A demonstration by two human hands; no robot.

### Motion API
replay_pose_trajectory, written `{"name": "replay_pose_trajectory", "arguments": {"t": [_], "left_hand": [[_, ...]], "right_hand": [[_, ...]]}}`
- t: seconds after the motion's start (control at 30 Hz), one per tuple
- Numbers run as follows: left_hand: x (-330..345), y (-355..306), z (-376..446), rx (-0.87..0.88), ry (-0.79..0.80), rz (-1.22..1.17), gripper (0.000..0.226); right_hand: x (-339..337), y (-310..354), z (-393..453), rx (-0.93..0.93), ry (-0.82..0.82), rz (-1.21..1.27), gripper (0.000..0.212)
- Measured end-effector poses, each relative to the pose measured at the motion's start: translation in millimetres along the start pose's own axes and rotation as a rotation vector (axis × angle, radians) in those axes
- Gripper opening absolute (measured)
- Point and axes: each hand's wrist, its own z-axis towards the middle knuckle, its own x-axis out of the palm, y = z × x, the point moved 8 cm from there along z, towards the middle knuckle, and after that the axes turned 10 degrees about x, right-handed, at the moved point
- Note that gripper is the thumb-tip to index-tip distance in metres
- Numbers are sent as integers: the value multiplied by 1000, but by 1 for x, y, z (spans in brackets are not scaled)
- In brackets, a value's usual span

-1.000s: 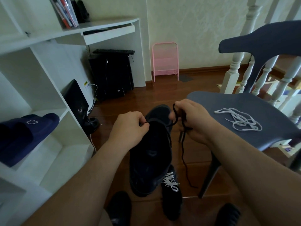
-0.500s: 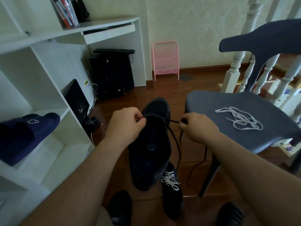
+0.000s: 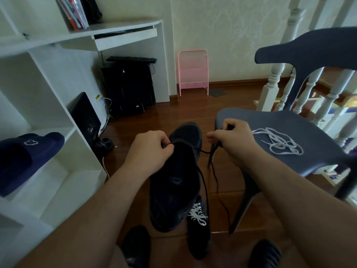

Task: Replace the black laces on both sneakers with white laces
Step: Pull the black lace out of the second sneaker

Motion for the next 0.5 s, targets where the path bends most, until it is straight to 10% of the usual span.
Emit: {"name": "replay_pose_trajectory", "arguments": {"t": [0.5], "left_hand": [[-1,-1,0,25,-3,-27,13]], "right_hand": [[37,0,-14,-224,171,-804,22]]}}
